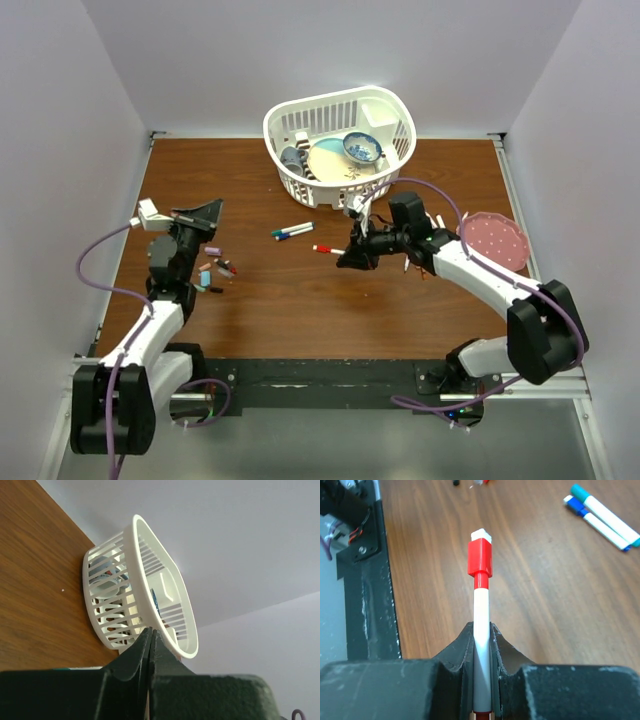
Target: Open the pen caps
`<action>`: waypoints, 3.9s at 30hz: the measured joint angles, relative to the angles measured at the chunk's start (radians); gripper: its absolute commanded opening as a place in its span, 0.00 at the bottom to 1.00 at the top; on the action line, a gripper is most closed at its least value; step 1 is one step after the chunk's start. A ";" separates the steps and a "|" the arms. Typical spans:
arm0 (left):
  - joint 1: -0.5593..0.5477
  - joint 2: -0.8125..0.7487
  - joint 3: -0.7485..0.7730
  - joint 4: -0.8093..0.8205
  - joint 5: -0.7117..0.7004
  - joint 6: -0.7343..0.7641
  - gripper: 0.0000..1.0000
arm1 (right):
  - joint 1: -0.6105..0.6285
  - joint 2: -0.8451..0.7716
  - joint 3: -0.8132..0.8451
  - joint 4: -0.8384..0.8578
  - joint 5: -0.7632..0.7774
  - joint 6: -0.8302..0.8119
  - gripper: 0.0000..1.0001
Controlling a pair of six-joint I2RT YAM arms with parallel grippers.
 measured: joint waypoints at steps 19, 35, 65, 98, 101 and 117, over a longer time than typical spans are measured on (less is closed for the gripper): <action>-0.594 0.146 -0.039 0.150 -0.139 -0.024 0.84 | 0.008 -0.026 -0.019 0.032 -0.030 0.038 0.00; -0.822 0.464 0.080 0.387 -0.381 -0.117 0.71 | 0.008 -0.047 -0.043 0.119 0.068 0.149 0.00; -0.845 0.635 0.152 0.515 -0.462 -0.197 0.00 | 0.005 -0.046 -0.092 0.283 0.158 0.300 0.00; -0.104 -0.002 0.036 -0.035 -0.379 -0.204 0.00 | -0.001 -0.029 -0.048 0.085 0.079 0.087 0.00; -0.105 -0.048 0.079 -0.253 -0.306 -0.117 0.00 | -0.013 -0.012 0.022 -0.052 0.095 -0.046 0.00; -0.104 0.072 0.081 -0.835 -0.207 0.120 0.19 | -0.090 0.100 0.144 -0.383 0.262 -0.335 0.00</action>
